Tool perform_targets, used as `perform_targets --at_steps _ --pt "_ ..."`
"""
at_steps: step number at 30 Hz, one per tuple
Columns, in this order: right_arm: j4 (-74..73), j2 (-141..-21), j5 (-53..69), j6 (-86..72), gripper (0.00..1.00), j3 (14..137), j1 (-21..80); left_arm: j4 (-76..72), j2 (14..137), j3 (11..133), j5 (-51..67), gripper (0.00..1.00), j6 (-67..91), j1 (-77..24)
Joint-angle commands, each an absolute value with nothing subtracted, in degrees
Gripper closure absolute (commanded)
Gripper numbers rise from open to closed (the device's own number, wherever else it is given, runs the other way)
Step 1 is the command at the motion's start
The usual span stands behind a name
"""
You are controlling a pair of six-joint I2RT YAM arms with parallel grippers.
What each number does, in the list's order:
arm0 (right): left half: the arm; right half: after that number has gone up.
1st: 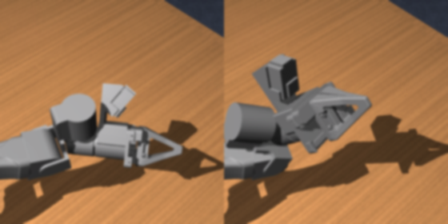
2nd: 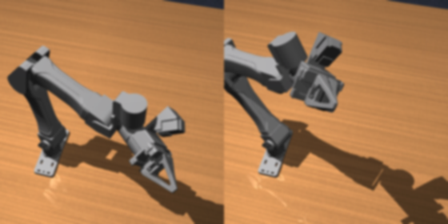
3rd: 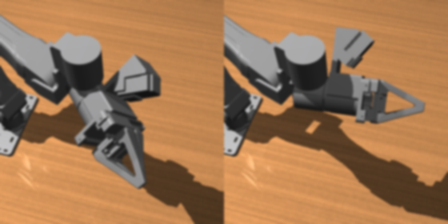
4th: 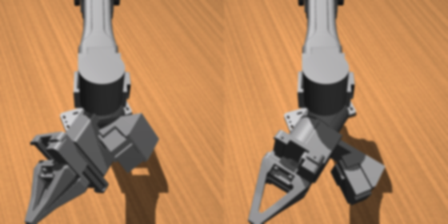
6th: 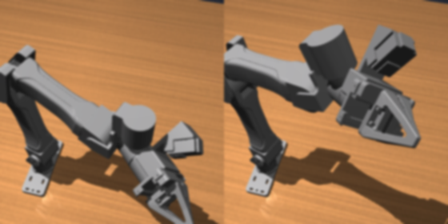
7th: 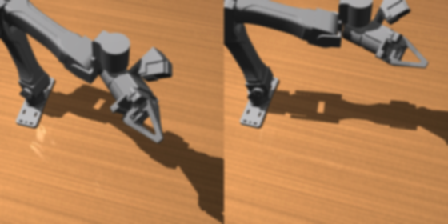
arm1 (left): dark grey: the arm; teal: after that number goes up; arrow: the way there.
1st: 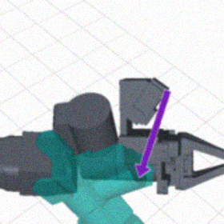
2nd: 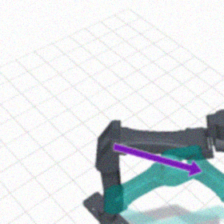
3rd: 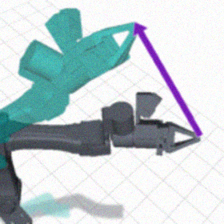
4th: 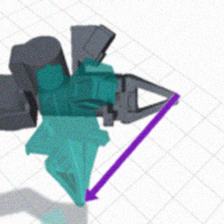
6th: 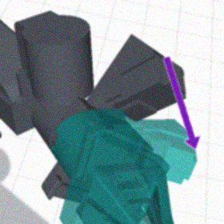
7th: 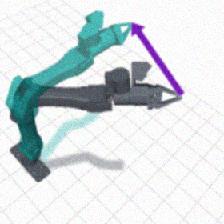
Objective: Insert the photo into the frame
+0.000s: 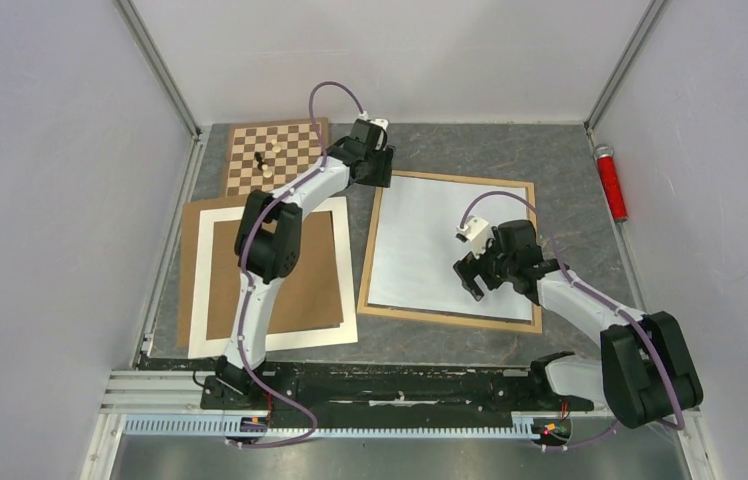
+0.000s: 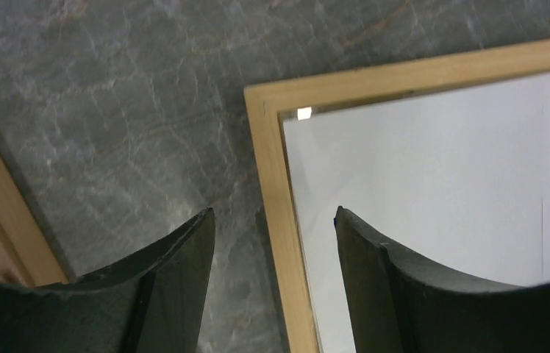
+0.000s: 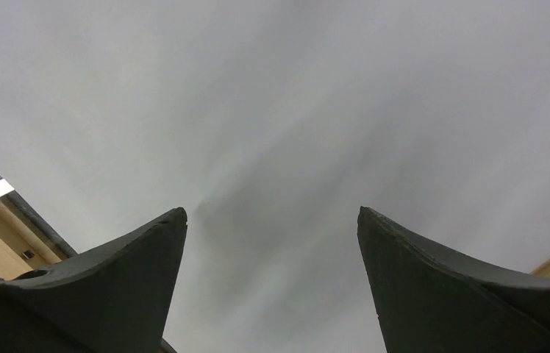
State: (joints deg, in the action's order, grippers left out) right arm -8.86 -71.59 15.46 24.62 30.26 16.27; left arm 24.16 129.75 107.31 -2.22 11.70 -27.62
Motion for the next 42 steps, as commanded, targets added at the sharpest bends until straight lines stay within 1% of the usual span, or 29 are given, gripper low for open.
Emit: perform_targets --at_steps 1,5,11,18,25,30,42 --pt "-6.4 -69.1 12.2 23.3 0.11 31.9 16.2 24.2 135.4 117.0 -6.8 0.32 12.6 -29.0" --pt "-6.1 -68.9 11.5 23.2 0.1 32.1 15.8 25.5 139.7 122.2 -9.4 0.32 9.5 -30.4" --pt "-6.1 -69.0 12.1 23.1 0.1 31.7 15.4 26.0 143.6 125.4 -13.0 0.32 5.8 -31.4" --pt "-6.3 -69.0 12.9 22.9 0.1 31.8 15.0 30.1 146.8 130.3 -13.0 0.32 3.7 -31.6" --pt "-6.3 -69.1 13.0 23.3 0.1 31.7 14.8 33.2 147.6 130.6 -13.7 0.31 1.0 -32.7" --pt "-5.7 -70.3 10.8 24.1 0.1 32.1 14.5 33.5 147.4 130.1 -14.5 0.31 -2.1 -35.2" --pt "-4.9 -69.8 9.5 24.2 0.1 32.5 13.5 32.2 145.2 131.0 -15.0 0.31 -0.6 -35.8"
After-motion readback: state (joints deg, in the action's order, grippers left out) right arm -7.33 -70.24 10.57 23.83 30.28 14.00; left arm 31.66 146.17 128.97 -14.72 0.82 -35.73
